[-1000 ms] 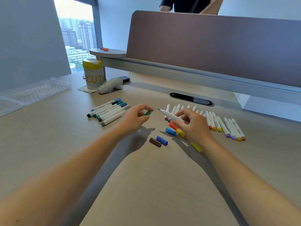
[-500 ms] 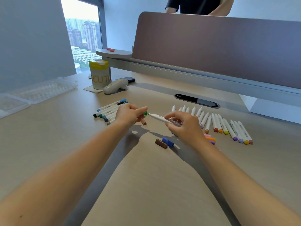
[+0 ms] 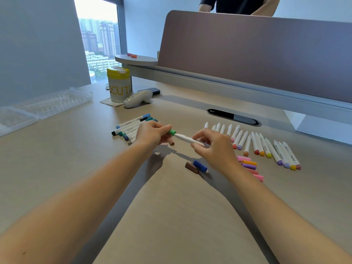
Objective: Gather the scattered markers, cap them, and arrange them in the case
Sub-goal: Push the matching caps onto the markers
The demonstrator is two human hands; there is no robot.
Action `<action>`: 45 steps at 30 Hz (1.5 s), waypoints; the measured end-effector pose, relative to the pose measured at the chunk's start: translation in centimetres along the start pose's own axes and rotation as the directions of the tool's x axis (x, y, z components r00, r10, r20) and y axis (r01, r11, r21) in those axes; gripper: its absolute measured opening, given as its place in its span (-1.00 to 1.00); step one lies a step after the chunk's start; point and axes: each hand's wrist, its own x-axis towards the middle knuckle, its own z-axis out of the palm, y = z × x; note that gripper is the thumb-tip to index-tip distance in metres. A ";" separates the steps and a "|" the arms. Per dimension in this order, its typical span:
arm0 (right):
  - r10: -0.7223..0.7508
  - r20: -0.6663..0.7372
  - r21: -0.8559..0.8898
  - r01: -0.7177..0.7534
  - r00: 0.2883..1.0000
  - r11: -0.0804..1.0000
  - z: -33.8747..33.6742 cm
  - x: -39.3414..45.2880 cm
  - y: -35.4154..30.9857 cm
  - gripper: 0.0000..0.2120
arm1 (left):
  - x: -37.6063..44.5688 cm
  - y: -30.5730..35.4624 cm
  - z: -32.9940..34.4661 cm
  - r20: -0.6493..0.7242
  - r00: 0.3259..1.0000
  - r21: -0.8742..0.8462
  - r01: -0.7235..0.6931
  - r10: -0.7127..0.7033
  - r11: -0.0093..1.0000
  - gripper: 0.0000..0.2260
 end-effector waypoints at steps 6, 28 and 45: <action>0.027 0.013 0.032 -0.028 1.000 0.999 0.1 0.4 -0.5 -0.93 | 0.0 -0.4 0.5 0.022 0.998 0.068 -0.057 0.055 0.996 -0.89; 0.272 -0.070 0.037 -0.270 0.960 0.962 0.5 3.9 3.3 -0.68 | 3.1 -0.4 -0.9 0.061 0.986 0.261 -0.167 0.157 0.951 -0.59; 0.195 0.098 -0.275 -0.161 0.976 0.948 2.2 7.5 4.0 -0.87 | 7.1 -2.4 -2.0 0.238 0.924 0.912 -0.319 0.300 0.257 -0.69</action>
